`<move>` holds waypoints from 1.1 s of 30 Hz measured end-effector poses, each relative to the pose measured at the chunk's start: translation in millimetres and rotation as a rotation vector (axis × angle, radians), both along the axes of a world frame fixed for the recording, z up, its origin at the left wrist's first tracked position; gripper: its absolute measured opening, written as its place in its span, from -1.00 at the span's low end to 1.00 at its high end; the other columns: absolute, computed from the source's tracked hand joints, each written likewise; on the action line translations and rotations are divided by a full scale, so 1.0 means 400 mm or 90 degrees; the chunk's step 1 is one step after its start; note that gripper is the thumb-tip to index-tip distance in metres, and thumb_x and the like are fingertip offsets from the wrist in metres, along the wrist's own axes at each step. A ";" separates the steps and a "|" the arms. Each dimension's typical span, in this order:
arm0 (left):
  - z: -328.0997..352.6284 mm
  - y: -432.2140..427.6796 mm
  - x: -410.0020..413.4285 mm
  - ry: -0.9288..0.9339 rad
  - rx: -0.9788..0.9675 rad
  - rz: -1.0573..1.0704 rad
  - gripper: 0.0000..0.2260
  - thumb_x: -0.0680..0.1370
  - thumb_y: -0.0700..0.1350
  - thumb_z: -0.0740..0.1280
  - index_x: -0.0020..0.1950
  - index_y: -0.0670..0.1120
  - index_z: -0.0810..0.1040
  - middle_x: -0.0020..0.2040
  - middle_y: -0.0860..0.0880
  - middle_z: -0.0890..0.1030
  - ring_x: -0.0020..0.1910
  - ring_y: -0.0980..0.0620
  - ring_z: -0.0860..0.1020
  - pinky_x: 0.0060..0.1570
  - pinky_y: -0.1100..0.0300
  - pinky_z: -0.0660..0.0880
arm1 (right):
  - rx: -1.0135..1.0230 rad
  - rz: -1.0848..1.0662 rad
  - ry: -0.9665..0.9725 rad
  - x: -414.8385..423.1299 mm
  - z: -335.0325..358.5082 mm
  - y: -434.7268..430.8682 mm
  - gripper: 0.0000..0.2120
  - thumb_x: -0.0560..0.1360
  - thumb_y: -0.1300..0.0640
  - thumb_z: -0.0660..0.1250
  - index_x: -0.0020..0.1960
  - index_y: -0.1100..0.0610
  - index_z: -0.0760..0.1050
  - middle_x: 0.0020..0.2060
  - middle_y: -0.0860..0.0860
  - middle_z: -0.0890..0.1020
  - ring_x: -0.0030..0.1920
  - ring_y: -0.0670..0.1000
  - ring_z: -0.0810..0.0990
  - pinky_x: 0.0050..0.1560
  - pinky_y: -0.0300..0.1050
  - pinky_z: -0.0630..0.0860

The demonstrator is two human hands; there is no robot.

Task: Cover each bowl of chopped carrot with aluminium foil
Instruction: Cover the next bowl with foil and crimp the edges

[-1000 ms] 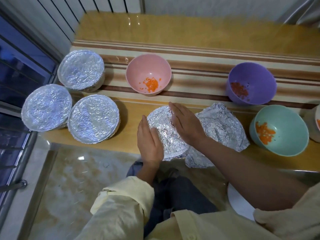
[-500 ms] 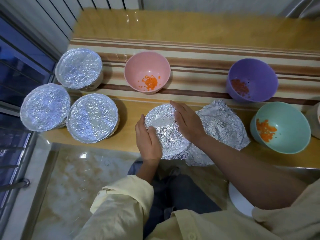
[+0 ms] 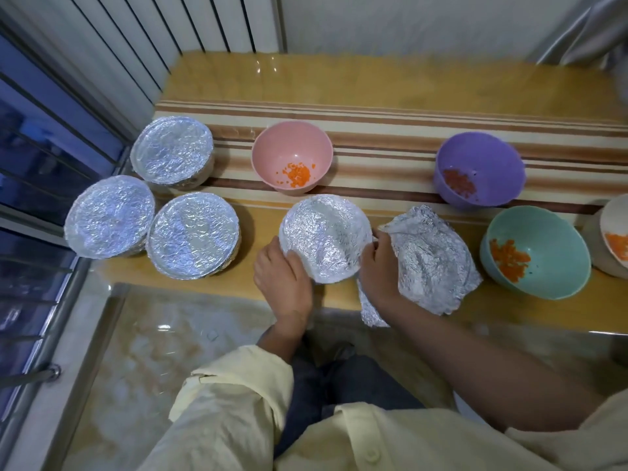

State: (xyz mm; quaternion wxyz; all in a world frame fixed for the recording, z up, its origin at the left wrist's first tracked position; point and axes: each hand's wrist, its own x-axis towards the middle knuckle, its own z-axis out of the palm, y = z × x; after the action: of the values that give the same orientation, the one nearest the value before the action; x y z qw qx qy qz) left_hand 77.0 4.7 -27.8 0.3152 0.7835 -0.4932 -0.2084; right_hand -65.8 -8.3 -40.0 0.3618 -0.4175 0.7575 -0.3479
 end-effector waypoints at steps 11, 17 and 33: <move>-0.012 -0.060 0.018 0.026 0.007 -0.105 -0.43 0.59 0.00 -0.03 0.53 -0.23 0.32 0.49 -0.19 0.40 0.48 -0.17 0.32 0.47 0.04 0.14 | 0.097 -0.065 -0.166 0.004 0.048 0.075 -0.71 0.59 0.14 0.17 0.28 0.16 0.24 -0.05 0.08 0.55 -0.24 0.01 0.52 -0.28 -0.12 0.40; 0.011 -0.064 -0.044 -0.189 -0.055 -0.170 -0.47 0.62 0.00 -0.04 0.52 -0.19 0.34 0.57 -0.16 0.29 0.56 -0.19 0.21 0.52 -0.10 0.04 | -0.132 0.081 0.125 -0.046 0.047 -0.039 -0.51 0.58 0.03 0.05 0.45 0.20 0.24 0.40 0.11 0.33 0.39 0.03 0.28 0.39 -0.08 0.20; -0.036 -0.104 -0.028 -0.107 -0.031 -0.198 -0.47 0.67 0.00 -0.03 0.51 -0.32 0.31 0.51 -0.25 0.35 0.51 -0.18 0.30 0.52 0.11 0.09 | -0.063 0.363 0.450 0.007 -0.005 -0.098 -0.39 0.60 -0.07 -0.22 0.54 0.24 0.04 0.52 0.13 0.13 0.52 0.08 0.07 0.50 0.02 0.04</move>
State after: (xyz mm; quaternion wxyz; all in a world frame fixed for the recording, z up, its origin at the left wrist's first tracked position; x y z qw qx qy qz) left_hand 65.8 -36.7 -42.2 0.2558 0.7045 -0.6381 -0.1763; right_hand -62.9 -47.5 -41.9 0.1420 -0.7192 0.6719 -0.1060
